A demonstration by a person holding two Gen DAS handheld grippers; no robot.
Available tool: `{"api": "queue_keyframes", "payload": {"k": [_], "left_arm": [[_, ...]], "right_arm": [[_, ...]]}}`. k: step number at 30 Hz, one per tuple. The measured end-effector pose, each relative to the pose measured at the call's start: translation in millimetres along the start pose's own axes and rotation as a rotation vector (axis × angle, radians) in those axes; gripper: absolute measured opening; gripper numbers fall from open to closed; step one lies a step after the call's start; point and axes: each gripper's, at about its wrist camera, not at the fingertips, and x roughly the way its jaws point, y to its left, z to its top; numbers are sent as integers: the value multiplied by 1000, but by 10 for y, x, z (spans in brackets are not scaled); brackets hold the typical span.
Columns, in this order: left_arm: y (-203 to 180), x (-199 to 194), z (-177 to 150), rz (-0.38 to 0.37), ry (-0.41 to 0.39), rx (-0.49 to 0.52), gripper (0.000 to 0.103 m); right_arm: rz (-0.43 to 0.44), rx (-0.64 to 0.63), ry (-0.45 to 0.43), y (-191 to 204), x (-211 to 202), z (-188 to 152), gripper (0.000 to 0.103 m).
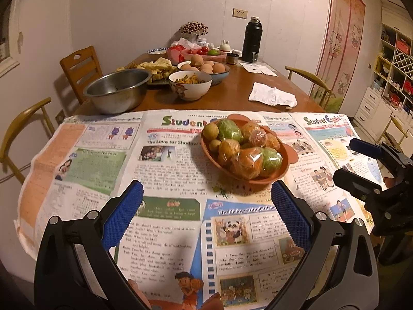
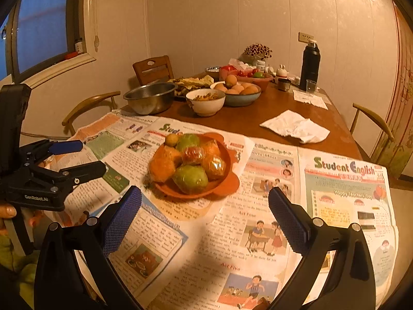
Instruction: Organize fruits
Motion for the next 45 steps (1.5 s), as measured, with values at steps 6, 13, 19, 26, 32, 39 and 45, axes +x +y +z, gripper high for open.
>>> {"api": "queue_keyframes", "payload": {"k": [6,13,19,26,32,39,45], "left_arm": [[-50,25,-88,-4,11,-10,93],[-79,102,-178,15,32,-29,93],[-106,162,-263,26,57,-39,93],[-188,204,-314,19,78,-25,93],[-196,204,-325,21,81,-30,93],[-210,201,-330,25,81,-27,93],[-210,195,-326,25,83,-27,93]], "right_arm": [[-11,27,19,-28,14,-112,98],[-26,55,52,-53,59,-256,98],[-45,63,52,-72,31,-345,98],[-49,89,68,-125,46,-423,98],[-46,87,73,-110,62,-430,98],[-46,86,74,-107,71,-436,98],[-46,86,76,-101,75,-437,98]]}}
